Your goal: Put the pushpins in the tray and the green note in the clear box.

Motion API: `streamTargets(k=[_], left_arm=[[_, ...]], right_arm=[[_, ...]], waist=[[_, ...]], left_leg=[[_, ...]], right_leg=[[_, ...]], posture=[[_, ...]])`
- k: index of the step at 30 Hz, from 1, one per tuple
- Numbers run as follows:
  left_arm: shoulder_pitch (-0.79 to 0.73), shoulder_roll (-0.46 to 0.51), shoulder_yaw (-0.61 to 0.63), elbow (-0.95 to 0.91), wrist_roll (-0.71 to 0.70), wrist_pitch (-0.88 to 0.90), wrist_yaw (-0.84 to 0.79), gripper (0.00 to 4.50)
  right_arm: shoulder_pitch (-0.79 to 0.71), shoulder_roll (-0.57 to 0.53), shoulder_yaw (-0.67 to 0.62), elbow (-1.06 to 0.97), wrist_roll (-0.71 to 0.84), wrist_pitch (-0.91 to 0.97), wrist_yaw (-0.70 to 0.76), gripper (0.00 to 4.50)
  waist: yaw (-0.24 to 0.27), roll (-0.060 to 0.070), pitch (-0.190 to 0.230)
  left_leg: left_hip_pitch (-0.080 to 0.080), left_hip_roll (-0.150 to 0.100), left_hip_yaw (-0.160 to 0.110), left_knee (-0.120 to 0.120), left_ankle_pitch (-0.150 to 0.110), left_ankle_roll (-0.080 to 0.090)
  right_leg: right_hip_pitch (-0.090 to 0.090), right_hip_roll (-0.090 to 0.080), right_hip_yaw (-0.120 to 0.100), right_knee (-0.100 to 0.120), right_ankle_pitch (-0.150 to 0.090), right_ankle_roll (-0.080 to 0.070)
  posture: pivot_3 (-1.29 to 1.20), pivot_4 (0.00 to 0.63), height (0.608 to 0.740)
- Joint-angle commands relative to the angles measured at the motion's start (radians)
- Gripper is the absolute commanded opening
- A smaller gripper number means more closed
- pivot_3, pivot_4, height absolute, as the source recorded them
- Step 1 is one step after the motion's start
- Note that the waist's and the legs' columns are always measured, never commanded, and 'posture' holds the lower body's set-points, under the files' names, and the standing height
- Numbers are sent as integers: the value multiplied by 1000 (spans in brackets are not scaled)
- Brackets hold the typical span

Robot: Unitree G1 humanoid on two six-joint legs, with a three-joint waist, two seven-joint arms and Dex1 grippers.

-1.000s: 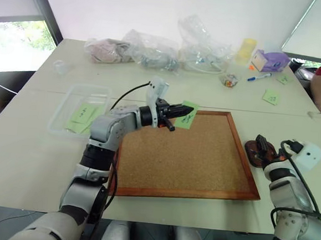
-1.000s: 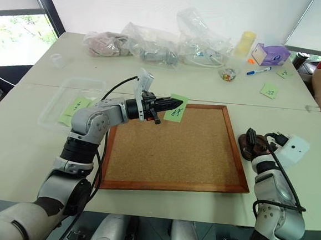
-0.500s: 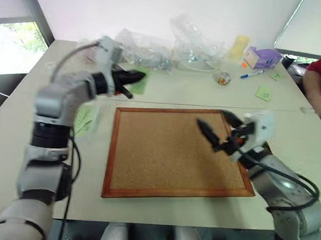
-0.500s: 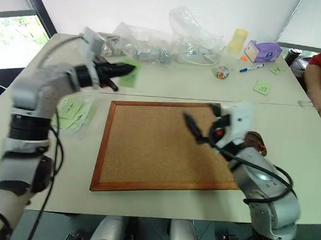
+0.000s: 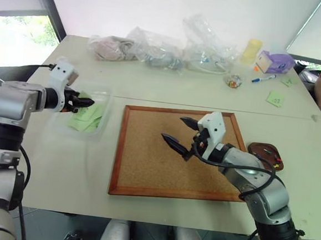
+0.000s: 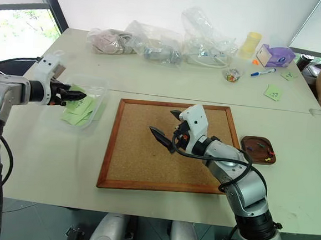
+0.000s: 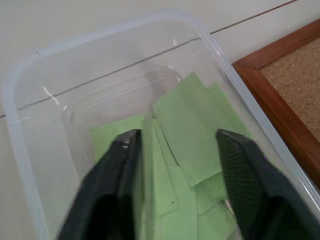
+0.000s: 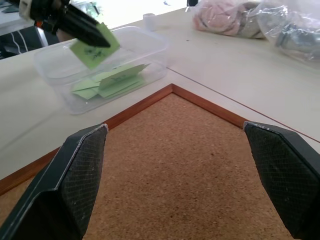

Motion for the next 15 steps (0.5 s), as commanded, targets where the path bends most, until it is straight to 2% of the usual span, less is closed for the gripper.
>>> streamTargets(k=[1, 7, 12, 15], left_arm=[[-40, 14, 15, 23, 31, -59, 9, 4306], [-148, 4, 39, 16, -4, -121, -61, 4306], [-123, -52, 51, -189, -131, -6, -141, 4306], [-33, -106, 58, -364, -223, 53, -147, 4306]], right_arm=[[36, 7, -44, -44, -6, -21, -14, 4500], [134, -21, -141, -99, 8, -3, -43, 4500], [237, -29, -271, -163, 62, 32, -71, 4500], [326, -30, -362, -201, 82, 37, -88, 4500]], waist=[[-6, 0, 0], [-10, -1, 1], [-11, -1, 1], [-13, 0, 0]], left_leg=[[0, 0, 0, 0, 0, 0], [0, 0, 0, 0, 0, 0], [0, 0, 0, 0, 0, 0], [0, 0, 1, 0, 0, 0]], right_leg=[[0, 0, 0, 0, 0, 0], [0, 0, 0, 0, 0, 0], [0, 0, 0, 0, 0, 0], [0, -1, 1, 0, 0, 0]], posture=[[0, 150, 737], [0, 150, 737], [0, 150, 737], [0, 150, 737]])
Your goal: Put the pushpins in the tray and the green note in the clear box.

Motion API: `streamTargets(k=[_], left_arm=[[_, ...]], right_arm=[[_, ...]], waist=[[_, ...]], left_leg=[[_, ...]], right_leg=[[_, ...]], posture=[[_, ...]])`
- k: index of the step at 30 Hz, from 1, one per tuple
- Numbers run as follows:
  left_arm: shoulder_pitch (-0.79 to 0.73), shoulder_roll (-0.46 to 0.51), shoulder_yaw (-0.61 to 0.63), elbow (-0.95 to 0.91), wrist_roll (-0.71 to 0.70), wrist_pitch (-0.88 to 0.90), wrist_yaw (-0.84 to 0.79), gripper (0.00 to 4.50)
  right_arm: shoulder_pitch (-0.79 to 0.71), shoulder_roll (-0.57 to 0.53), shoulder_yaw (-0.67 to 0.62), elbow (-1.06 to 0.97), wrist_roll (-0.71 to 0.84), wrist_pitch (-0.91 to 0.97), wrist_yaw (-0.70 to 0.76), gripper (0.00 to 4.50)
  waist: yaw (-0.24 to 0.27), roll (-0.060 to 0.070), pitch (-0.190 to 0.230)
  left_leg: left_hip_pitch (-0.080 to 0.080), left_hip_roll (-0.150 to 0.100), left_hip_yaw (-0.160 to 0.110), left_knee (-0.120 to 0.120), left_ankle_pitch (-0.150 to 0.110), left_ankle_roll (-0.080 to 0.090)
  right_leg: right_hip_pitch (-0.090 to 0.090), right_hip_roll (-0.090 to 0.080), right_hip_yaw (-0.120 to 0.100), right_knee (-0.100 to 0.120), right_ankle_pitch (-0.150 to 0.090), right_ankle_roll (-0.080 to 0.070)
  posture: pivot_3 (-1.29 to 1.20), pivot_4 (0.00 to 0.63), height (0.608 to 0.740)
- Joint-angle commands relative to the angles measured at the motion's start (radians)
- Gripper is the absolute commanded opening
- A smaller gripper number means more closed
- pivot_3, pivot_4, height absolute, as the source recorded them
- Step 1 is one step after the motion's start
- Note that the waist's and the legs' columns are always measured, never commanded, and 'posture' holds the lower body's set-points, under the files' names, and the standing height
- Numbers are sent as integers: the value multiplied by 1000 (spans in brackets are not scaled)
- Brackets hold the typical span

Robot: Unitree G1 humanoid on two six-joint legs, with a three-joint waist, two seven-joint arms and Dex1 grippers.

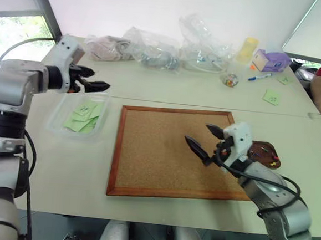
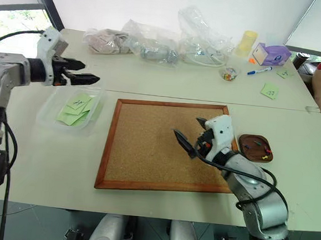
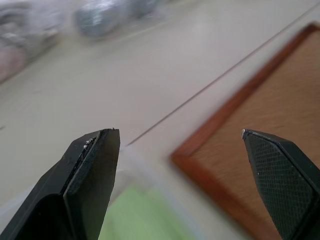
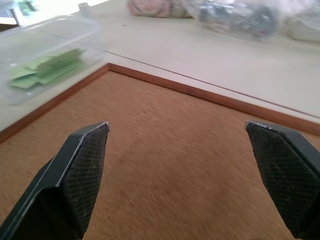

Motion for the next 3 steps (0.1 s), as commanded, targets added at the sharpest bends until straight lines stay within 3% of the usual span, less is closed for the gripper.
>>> streamTargets(k=[1, 3], left_arm=[[80, -54, 37, -201, -117, 74, 3, 4306], [172, -98, 21, -307, -156, 79, 19, 4306]], right_arm=[[79, -7, -117, -83, 38, 0, -20, 4500], [123, -5, -158, -100, 52, 5, -27, 4500]], waist=[[0, 1, 0], [-3, 1, 0]], left_leg=[[1, 0, 0, 0, 0, 0], [1, 0, 0, 0, 0, 0]], right_leg=[[0, 0, 0, 0, 0, 0], [0, 0, 1, 0, 0, 0]], posture=[[0, 150, 737], [0, 150, 737]])
